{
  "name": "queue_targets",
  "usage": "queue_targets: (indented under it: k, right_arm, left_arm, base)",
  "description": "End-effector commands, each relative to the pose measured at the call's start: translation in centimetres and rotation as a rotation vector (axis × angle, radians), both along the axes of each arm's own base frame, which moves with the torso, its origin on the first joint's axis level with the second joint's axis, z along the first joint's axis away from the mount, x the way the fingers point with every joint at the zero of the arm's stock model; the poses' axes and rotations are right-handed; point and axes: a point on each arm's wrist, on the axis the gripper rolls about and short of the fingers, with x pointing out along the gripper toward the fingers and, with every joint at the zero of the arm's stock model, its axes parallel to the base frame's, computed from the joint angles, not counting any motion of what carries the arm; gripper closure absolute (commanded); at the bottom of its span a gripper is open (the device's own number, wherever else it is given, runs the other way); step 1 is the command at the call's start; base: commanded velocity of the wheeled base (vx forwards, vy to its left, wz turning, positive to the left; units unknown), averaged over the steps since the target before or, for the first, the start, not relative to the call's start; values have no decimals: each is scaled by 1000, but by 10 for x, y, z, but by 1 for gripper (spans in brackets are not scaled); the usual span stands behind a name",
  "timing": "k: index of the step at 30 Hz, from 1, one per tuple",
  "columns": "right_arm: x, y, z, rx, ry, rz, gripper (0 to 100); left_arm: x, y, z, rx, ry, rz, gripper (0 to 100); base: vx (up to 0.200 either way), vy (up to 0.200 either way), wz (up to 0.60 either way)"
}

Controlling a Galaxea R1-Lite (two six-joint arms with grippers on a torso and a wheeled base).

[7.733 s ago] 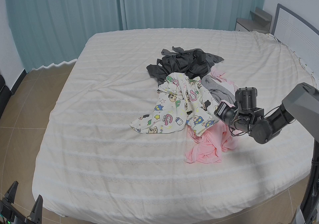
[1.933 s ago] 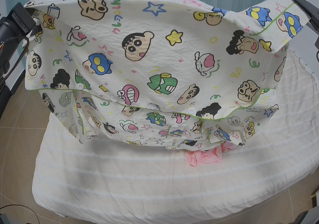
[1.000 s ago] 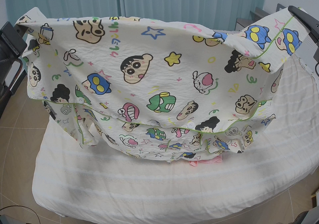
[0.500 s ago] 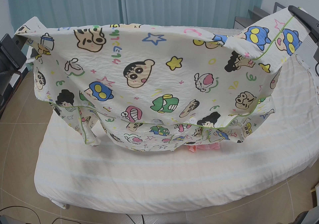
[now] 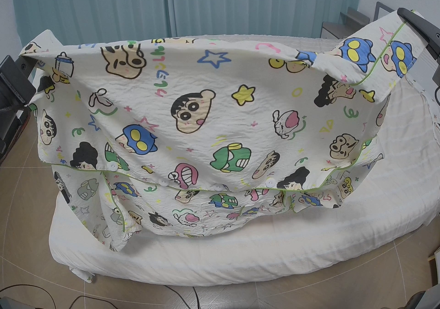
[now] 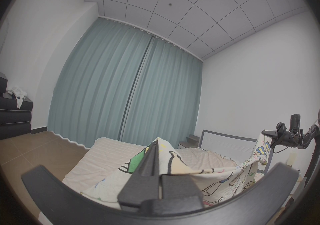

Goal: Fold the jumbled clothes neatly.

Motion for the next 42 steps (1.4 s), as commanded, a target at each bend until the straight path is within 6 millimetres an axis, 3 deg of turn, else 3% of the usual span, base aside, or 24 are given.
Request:
queue_targets:
  k: [1, 42]
  right_arm:
    - [0, 0, 1, 1, -3, 2, 100]
    - [3, -8, 4, 12, -16, -65, 100]
  left_arm:
    - [2, -2, -1, 10, 4, -14, 100]
    - [3, -3, -2, 63, -6, 5, 100]
  base:
    - [0, -200, 0]
    - [0, -200, 0]
